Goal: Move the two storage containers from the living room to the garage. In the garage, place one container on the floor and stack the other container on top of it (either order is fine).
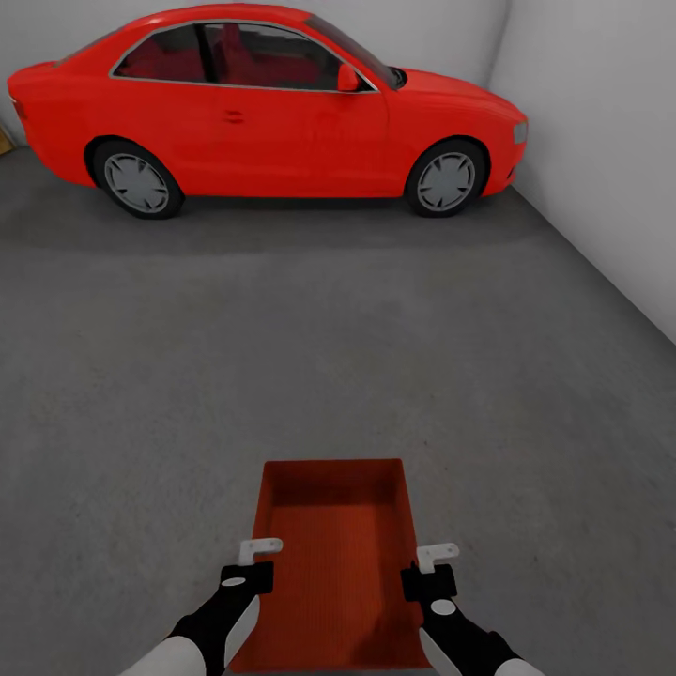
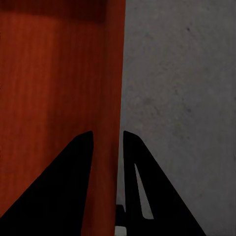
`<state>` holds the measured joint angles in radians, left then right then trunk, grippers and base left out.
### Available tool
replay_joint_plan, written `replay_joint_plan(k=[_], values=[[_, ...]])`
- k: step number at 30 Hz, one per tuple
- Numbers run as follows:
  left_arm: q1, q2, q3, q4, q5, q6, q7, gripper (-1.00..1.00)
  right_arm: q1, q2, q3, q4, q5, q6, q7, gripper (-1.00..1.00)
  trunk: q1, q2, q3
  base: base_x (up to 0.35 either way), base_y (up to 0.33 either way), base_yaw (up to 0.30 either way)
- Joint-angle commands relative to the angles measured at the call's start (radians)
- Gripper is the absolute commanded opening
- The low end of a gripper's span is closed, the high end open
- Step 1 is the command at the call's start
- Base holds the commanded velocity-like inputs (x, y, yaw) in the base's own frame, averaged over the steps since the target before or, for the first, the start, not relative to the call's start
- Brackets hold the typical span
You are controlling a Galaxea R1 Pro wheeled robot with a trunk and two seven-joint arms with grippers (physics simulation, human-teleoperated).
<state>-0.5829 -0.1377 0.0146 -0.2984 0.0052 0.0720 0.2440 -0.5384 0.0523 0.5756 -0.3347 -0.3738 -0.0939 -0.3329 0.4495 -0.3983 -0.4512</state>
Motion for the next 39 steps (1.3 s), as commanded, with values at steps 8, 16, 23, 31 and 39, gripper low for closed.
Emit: replay_joint_plan(k=[8,16,23,31,39], values=[[0.0,0.006,0.006,-0.002,-0.004,0.008,0.003,-1.0,-0.002,-0.001,0.016,-0.003,-0.017,-0.001,-0.016,-1.0,0.001,-0.002,-0.001,0.0,0.0,0.0],[0.0,0.006,0.015,-0.002,-0.012,0.008,0.001,-1.0,-0.002,-0.002,0.023,-0.003,-0.023,-0.001,-0.019,-1.0,0.001,-0.002,-0.001,0.0,0.0,0.072],[0.0,0.009,-0.016,-0.002,0.062,0.009,0.009,-1.0,-0.002,-0.002,-0.02,-0.003,0.026,-0.001,-0.054,-1.0,0.001,-0.002,-0.001,0.0,0.0,0.156],[0.0,0.009,-0.016,-0.002,0.063,0.009,0.009,-1.0,-0.002,-0.002,-0.02,-0.003,0.027,-0.001,-0.054,-1.0,0.001,-0.002,-0.001,0.029,0.0,0.014],[0.0,0.009,-0.018,-0.002,0.063,0.009,0.009,-1.0,-0.002,-0.002,-0.02,-0.003,0.027,-0.001,-0.054,-1.0,0.001,-0.002,-0.001,0.28,0.0,0.0]])
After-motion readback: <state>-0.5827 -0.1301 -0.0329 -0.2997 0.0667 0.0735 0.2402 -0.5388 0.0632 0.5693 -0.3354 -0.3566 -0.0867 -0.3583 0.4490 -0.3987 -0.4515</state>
